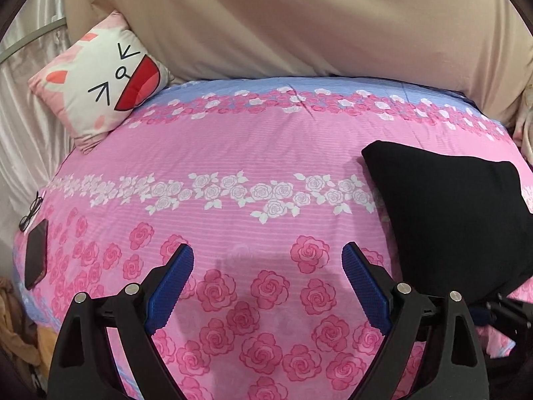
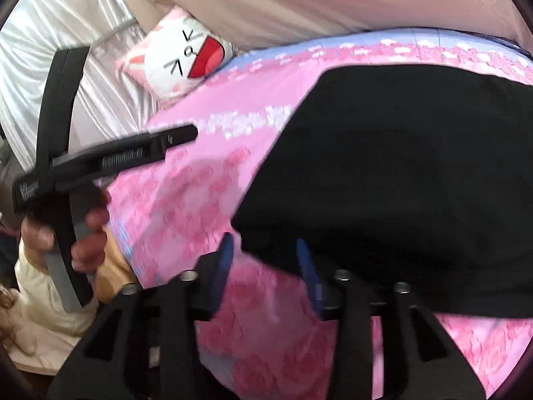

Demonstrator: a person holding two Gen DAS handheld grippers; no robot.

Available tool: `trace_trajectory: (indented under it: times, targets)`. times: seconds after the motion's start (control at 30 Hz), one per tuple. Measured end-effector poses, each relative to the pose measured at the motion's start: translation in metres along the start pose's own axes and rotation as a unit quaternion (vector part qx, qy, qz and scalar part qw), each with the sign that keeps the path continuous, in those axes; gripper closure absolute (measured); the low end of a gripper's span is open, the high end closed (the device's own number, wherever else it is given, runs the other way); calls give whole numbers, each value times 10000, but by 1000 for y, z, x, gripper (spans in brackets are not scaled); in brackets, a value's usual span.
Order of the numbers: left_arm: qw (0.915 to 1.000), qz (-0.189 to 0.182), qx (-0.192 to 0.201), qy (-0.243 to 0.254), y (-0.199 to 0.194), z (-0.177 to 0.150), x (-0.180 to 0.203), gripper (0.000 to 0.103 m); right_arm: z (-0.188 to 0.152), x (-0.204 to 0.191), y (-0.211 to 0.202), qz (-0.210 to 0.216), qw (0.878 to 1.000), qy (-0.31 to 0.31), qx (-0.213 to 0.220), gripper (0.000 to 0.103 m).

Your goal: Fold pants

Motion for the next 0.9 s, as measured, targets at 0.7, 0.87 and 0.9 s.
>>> trace_trajectory:
  times: [0.7, 0.87, 0.9]
  targets:
    - [9991, -246, 319, 146, -6, 39, 13, 14, 3, 6, 2, 101, 9991, 343, -234, 54]
    - [9980, -299, 417, 378, -11, 50, 37, 13, 13, 17, -43, 301, 9973, 487, 459, 56]
    - [9977, -321, 396, 442, -10, 51, 44, 13, 19, 35, -55, 6, 9954, 669, 680, 56]
Point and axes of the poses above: each gripper's, at about its wrist camera, not at the fingertips, and y roughly the way its jaws point, x to its right, z to its top, the point moved 3 cm from there along y, roughly the way its jaws point, and after that the axes turned 14 degrees about -z, right-handed, at the moved point
